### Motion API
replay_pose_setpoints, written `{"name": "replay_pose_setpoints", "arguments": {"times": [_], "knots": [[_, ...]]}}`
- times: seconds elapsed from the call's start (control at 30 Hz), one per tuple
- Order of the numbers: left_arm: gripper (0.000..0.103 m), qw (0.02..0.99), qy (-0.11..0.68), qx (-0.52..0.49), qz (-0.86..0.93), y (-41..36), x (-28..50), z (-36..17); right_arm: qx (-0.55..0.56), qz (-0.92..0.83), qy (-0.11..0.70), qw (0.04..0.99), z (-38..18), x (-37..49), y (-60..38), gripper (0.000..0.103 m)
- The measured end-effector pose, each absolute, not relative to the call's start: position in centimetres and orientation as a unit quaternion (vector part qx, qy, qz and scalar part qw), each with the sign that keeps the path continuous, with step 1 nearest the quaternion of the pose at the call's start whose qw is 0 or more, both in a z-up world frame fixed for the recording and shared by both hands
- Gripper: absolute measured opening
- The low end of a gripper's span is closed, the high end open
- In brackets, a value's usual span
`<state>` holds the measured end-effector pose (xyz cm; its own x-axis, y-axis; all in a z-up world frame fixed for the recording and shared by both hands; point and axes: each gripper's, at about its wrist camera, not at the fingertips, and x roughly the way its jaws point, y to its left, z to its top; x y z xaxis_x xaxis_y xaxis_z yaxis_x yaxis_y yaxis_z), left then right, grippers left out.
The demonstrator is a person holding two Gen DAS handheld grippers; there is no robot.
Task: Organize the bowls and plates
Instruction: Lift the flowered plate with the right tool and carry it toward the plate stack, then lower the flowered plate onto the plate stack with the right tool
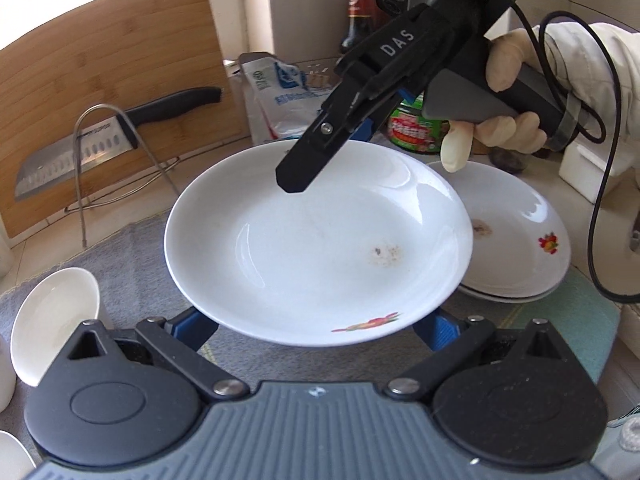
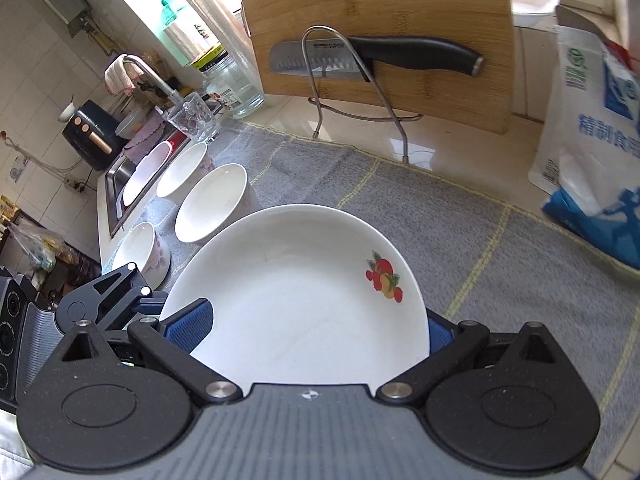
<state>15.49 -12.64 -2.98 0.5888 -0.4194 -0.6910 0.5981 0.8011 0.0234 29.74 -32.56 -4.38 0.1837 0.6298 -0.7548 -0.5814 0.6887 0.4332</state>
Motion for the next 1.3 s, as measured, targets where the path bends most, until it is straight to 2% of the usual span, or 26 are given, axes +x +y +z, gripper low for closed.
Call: {"name": "replay_pose_setpoints", "arguments": {"times": [0.73,1.3], "knots": [[0.102,0.829,0.34,0.163,-0.414,-19.5,12.9,-2.6,0.084,0.275,0.493,0.821,-3.6,20.7,-42.6,0.103],[0.102,0.807,0.354,0.178,-0.437,-20.6,13.1,-3.7,0.109,0.235,0.503,0.824,-6.1,19.0,-43.9,0.103]]}}
